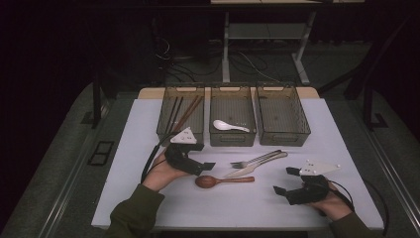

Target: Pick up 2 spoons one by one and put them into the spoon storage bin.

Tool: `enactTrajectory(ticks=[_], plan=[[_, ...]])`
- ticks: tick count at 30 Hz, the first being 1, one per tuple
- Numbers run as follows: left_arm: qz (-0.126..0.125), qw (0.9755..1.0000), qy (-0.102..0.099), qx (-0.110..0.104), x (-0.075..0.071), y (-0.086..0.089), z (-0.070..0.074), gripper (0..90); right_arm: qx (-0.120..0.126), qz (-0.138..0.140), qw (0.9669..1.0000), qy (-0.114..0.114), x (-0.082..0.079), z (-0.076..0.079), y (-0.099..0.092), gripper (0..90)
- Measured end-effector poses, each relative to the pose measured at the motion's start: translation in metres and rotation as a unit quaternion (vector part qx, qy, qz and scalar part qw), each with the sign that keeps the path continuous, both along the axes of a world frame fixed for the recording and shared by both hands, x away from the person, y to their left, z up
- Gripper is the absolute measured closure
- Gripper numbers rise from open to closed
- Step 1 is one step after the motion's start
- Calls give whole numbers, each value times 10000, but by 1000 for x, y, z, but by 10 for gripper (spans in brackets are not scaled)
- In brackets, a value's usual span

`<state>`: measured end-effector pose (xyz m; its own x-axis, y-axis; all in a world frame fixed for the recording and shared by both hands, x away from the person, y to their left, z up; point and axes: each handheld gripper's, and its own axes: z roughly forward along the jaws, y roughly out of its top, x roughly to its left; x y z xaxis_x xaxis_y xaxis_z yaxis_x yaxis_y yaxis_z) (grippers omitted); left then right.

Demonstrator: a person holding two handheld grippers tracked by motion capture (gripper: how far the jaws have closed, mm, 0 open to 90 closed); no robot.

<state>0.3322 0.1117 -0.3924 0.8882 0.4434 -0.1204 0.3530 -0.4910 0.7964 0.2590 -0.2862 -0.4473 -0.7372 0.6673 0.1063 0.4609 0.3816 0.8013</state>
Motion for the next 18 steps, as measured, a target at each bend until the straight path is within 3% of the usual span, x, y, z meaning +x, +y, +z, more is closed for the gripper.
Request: enactTrajectory(ticks=[11,18], plan=[[96,9999,3,60,-18,18,-11,185,-2,-12,10000,16,0,0,0,143],[243,9996,26,102,-31,27,-26,214,4,-1,10000,-5,0,0,-1,143]])
